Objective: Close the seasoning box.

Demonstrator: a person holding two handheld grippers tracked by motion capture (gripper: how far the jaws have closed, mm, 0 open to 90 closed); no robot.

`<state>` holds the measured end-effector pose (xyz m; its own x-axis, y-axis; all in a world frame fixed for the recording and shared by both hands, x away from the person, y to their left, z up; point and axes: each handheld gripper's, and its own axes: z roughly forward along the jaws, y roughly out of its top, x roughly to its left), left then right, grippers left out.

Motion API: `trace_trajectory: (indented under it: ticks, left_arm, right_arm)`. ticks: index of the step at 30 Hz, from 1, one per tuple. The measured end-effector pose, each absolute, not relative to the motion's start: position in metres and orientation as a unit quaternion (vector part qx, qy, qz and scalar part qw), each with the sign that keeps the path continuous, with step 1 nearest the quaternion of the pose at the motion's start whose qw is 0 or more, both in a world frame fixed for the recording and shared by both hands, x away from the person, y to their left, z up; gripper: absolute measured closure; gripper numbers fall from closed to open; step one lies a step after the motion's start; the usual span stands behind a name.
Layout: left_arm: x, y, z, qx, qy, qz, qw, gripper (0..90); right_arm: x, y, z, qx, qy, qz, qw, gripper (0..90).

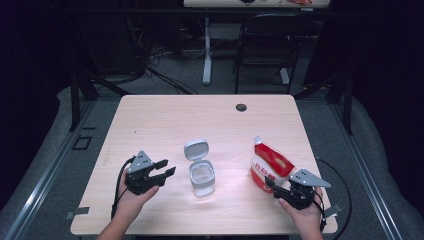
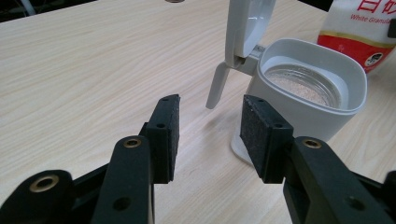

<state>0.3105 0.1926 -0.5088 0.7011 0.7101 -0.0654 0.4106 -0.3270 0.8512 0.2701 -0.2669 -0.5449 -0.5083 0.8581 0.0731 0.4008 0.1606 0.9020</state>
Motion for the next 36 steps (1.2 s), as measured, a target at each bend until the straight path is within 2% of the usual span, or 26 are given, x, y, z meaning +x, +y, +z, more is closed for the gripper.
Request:
trace_trajectory:
  ticks: [13, 20, 36]
  left_arm:
    - [0.31, 0.193, -0.508, 0.797, 0.352, 0.164, 0.463, 57.8]
    - [0.31, 0.193, -0.508, 0.798, 0.351, 0.163, 0.462, 57.8]
    - [0.311, 0.193, -0.508, 0.798, 0.351, 0.162, 0.462, 57.8]
  right_arm:
    - [0.278, -0.271, -0.562, 0.438, 0.723, 0.493, 0.203, 46.2]
    - [0.278, -0.262, -0.568, 0.437, 0.726, 0.474, 0.24, 45.4]
    - [0.282, -0.26, -0.576, 0.422, 0.732, 0.474, 0.247, 44.6]
